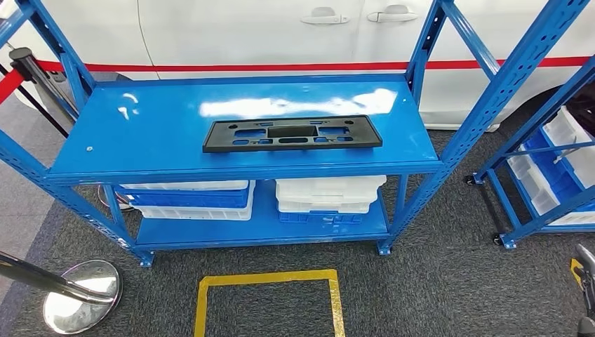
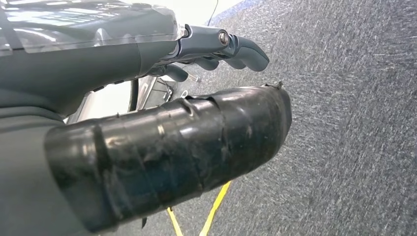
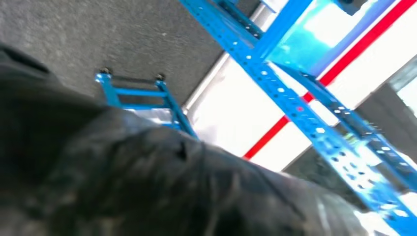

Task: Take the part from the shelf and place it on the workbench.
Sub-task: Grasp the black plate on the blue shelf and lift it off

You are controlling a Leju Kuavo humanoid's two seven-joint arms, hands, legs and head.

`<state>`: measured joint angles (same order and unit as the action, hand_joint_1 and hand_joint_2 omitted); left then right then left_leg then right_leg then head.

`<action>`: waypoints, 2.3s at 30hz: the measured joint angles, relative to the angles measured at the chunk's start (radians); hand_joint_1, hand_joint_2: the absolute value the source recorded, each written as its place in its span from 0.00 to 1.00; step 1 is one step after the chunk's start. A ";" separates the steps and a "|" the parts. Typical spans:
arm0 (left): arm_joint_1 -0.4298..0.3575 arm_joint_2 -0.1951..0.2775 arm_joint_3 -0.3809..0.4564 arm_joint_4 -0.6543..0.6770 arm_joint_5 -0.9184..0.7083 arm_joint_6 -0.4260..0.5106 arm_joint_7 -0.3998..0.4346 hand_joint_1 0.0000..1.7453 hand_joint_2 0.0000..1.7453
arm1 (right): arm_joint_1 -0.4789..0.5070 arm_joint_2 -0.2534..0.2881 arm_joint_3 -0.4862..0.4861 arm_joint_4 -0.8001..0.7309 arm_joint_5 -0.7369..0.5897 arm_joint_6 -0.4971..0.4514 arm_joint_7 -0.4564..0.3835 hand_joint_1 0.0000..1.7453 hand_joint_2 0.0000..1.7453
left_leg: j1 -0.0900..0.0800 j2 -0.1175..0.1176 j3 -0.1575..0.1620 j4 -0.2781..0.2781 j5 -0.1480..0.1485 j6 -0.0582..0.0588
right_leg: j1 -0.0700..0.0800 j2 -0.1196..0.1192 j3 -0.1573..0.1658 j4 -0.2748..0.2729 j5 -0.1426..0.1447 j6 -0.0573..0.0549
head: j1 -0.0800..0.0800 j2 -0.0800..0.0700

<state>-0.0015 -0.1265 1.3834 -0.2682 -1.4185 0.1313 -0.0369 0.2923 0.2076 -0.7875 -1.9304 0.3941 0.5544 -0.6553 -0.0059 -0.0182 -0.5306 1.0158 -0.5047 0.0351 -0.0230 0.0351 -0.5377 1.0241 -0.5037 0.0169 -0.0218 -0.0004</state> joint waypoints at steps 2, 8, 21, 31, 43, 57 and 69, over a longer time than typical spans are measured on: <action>-0.001 0.000 0.000 0.000 -0.001 0.000 0.000 0.00 0.00 | 0.010 0.004 0.013 -0.020 0.000 -0.002 0.000 0.00 0.00 | 0.000 0.000 0.000 0.000 0.000 0.000 | 0.000 0.000 0.000 0.000 0.000 0.000 | 0.000 0.000; -0.003 -0.002 0.002 0.000 -0.007 0.003 0.000 0.00 0.00 | 0.055 0.009 0.071 -0.077 -0.017 -0.002 -0.027 0.00 0.00 | 0.000 0.000 0.000 0.001 0.000 0.000 | 0.000 0.000 0.000 -0.001 0.000 0.000 | 0.000 0.000; -0.028 -0.023 0.024 0.015 -0.012 0.025 0.005 0.00 0.00 | 0.363 -0.188 0.632 -0.390 0.033 -0.656 0.007 0.00 0.00 | 0.000 0.000 -0.001 0.000 -0.001 -0.002 | 0.000 0.000 0.000 -0.001 -0.001 0.000 | 0.000 0.000; -0.035 -0.027 0.040 0.023 -0.019 0.019 0.022 0.00 0.00 | 0.327 -0.492 0.998 -0.389 0.106 -0.939 0.274 0.00 0.00 | 0.000 0.001 -0.003 0.000 -0.002 0.000 | 0.000 0.001 0.003 -0.002 0.000 0.000 | 0.000 0.000; -0.056 -0.019 -0.004 0.039 -0.111 -0.041 0.012 0.00 0.00 | -0.135 -0.572 1.354 0.063 0.069 -0.693 0.404 0.00 0.00 | 0.001 -0.002 0.002 0.001 0.001 -0.001 | 0.001 -0.002 0.003 0.000 0.001 0.000 | 0.000 0.000; -0.060 0.000 -0.050 0.048 -0.130 -0.062 0.014 0.00 0.00 | -0.543 -0.410 1.473 0.447 0.053 -0.594 0.461 0.00 1.00 | 0.001 0.001 -0.001 0.001 0.003 -0.002 | 0.001 0.001 -0.001 0.003 0.002 -0.002 | 0.000 0.000; -0.056 0.002 -0.062 0.048 -0.130 -0.067 0.012 0.00 0.00 | -0.761 -0.383 1.471 0.477 0.229 -0.700 0.583 0.00 1.00 | 0.000 0.000 -0.001 0.001 0.003 -0.002 | 0.000 0.000 -0.001 0.003 0.002 -0.002 | 0.000 0.000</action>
<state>-0.0574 -0.1247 1.3214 -0.2205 -1.5482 0.0640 -0.0246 -0.4684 -0.1753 0.6839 -1.4537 0.6228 -0.1454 -0.0724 -0.0054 -0.0181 -0.5317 1.0172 -0.5015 0.0332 -0.0227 0.0354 -0.5390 1.0266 -0.5014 0.0151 -0.0217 -0.0004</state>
